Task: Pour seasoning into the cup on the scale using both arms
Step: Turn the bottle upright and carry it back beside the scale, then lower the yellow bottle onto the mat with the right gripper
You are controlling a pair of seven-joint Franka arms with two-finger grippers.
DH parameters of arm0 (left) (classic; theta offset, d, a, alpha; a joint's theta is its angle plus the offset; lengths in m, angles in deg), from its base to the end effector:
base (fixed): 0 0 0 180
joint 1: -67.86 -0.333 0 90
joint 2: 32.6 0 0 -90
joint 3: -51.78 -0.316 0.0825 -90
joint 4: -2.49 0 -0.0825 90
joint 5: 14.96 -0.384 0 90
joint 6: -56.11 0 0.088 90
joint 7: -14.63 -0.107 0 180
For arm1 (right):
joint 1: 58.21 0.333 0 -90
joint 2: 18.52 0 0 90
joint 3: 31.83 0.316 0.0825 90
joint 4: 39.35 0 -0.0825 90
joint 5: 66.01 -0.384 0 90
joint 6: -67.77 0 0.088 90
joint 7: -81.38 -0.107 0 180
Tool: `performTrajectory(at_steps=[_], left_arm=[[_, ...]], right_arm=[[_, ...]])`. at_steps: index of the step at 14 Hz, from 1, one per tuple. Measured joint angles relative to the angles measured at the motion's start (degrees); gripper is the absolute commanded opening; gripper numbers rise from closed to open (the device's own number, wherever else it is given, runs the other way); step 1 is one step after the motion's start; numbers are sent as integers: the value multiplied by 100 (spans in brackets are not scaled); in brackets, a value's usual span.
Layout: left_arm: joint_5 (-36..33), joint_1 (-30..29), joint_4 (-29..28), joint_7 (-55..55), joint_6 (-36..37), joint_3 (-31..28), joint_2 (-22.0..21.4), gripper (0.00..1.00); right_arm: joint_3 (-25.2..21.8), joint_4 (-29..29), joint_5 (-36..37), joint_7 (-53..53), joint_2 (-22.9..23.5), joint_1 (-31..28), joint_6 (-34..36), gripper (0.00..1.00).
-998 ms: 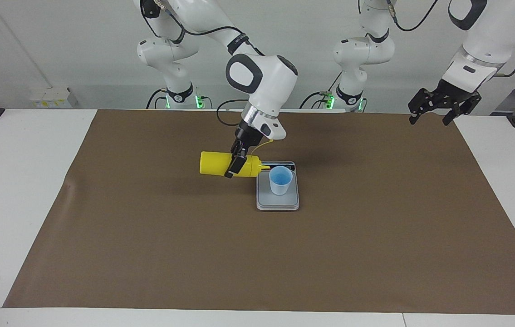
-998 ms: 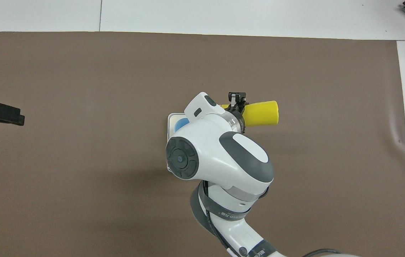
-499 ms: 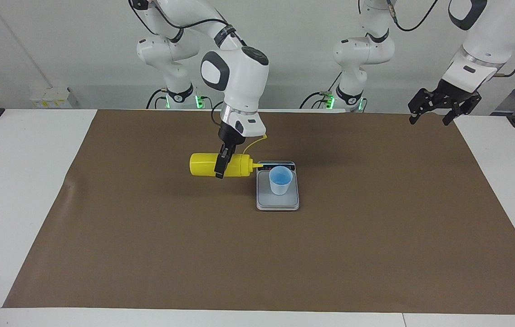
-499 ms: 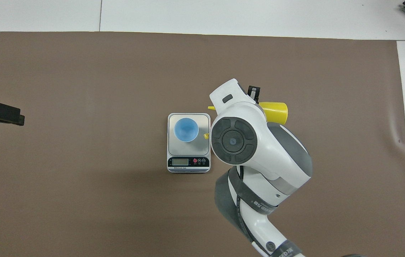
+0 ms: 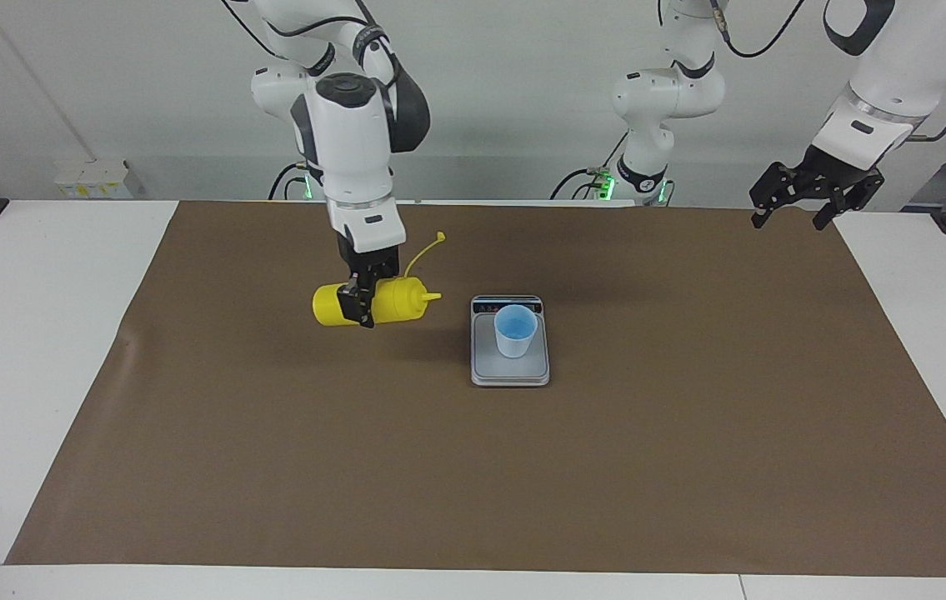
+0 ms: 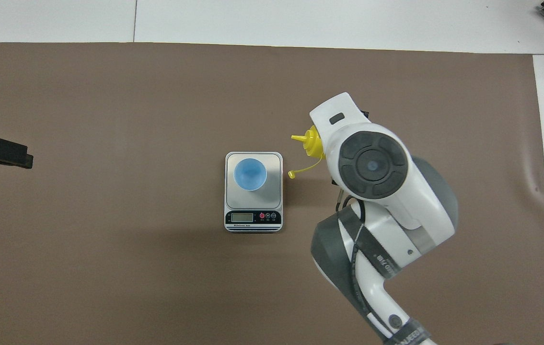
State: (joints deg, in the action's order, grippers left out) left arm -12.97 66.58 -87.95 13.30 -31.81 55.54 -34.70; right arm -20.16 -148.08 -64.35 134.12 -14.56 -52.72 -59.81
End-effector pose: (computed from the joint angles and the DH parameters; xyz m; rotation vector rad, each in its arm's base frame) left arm 0.5388 -0.0279 0.6378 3.1076 -0.1050 -0.0120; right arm 0.5767 0.1745 0.4906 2.4713 1.7500 0.3737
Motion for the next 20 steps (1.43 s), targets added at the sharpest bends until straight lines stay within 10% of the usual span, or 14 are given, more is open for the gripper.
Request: performTrajectory(at_steps=[11, 20], left_arm=[[0, 0, 0, 0, 0, 0, 0, 100], [0, 0, 0, 0, 0, 0, 0, 100]], right_arm=[[-29, -1483, -5867, 5262, 72, -1872, -324, 0], [-26, -1889, -7565, 7065, 477, -2411, 56, 0]])
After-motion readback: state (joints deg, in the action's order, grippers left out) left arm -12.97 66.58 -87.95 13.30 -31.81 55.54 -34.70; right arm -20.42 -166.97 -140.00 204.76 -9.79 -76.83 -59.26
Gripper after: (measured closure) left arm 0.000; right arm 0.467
